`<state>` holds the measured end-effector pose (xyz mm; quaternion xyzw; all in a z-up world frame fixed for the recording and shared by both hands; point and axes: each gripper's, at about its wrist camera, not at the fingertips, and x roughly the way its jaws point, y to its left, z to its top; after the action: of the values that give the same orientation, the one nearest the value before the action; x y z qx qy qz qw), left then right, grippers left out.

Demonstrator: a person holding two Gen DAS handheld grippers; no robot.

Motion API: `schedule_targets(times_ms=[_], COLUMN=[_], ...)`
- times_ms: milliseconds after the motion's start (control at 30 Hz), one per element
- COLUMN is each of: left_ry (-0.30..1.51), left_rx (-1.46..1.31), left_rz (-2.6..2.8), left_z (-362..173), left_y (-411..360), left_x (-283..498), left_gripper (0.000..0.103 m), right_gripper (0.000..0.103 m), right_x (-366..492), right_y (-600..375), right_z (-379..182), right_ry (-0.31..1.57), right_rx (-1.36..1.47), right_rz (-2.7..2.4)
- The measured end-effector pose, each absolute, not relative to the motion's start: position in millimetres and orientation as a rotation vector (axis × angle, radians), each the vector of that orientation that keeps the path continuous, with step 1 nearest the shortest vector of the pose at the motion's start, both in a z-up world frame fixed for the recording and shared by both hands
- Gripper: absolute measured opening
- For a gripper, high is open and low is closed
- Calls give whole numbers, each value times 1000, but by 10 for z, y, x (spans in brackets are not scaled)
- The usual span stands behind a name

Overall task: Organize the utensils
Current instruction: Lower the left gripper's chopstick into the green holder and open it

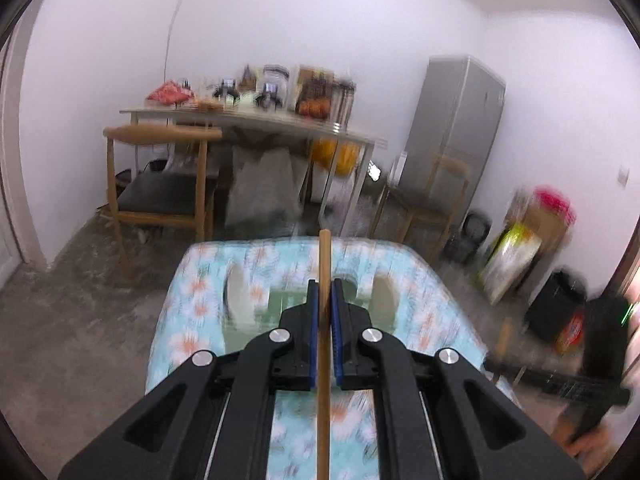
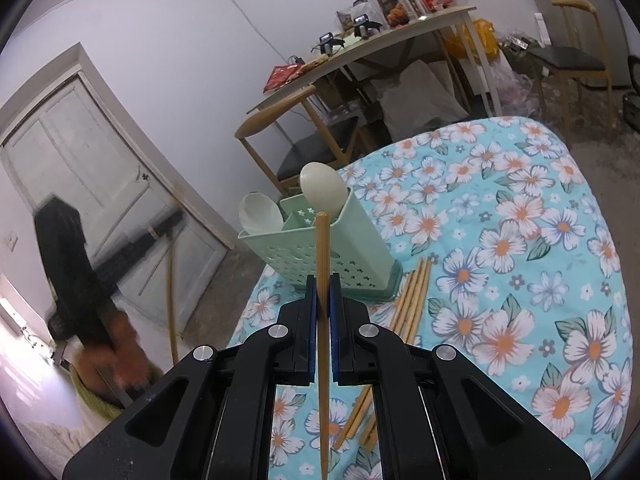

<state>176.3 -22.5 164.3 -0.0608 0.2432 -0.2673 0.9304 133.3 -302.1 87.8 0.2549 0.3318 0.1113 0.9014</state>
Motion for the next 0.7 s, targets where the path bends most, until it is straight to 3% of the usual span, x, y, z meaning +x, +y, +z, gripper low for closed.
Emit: schedule_targets(times_ms=[233,700], left_ry=[327,330], left_rx=[-349,-371], left_rz=[-579,-519], left_z=[2160,2135], left_y=[-29,-163], left_x=[2246,2697], left_gripper=[5,5], right_gripper=[4,4], right_x=[1387,1465], right_y=[-3120,-3314], right_z=[805,677], right_ry=[692,718], right_rx=[558,596], right_rz=[231,208])
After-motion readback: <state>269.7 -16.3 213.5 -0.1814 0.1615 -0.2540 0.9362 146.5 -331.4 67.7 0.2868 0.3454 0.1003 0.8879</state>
